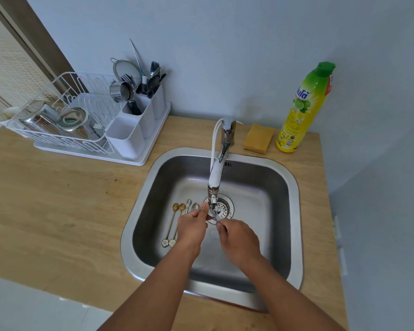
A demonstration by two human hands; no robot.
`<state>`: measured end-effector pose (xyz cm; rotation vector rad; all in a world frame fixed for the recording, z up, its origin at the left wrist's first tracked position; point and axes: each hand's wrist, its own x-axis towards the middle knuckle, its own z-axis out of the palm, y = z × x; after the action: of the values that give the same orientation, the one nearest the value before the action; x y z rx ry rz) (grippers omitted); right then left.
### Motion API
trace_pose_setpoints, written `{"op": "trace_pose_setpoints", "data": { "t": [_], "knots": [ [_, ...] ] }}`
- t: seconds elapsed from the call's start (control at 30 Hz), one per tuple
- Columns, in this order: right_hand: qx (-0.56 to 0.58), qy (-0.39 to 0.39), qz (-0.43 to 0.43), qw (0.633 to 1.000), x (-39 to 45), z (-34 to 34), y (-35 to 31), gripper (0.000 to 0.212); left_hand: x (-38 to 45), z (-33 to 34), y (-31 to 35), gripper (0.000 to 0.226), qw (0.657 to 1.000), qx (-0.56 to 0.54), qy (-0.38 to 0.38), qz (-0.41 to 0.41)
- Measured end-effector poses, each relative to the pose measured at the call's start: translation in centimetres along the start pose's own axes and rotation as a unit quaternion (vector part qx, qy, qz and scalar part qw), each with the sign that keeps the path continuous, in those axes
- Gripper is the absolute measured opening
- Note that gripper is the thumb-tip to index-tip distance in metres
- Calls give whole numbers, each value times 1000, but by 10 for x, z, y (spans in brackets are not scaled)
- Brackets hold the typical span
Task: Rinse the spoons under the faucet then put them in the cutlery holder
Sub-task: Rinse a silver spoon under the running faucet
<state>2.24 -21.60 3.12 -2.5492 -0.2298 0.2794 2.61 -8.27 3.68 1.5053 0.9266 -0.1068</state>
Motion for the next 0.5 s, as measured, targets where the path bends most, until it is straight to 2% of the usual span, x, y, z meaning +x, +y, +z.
{"op": "trace_pose_setpoints", "data": {
  "t": [0.13,0.33,0.4,0.5],
  "knots": [
    [-1,-26,20,999,3,-1,-3,26,0,-3,-1,18,999,12,-29,27],
    [21,-80,48,995,4,-3,-7,30,-6,-2,-11,24,993,2,-99,58],
    [88,-109,41,989,3,-3,-7,30,-7,-3,-12,23,992,-32,-111,47],
    [251,-129,33,959,4,-3,-6,28,-6,-4,-8,21,990,-31,-133,43]
  ]
}}
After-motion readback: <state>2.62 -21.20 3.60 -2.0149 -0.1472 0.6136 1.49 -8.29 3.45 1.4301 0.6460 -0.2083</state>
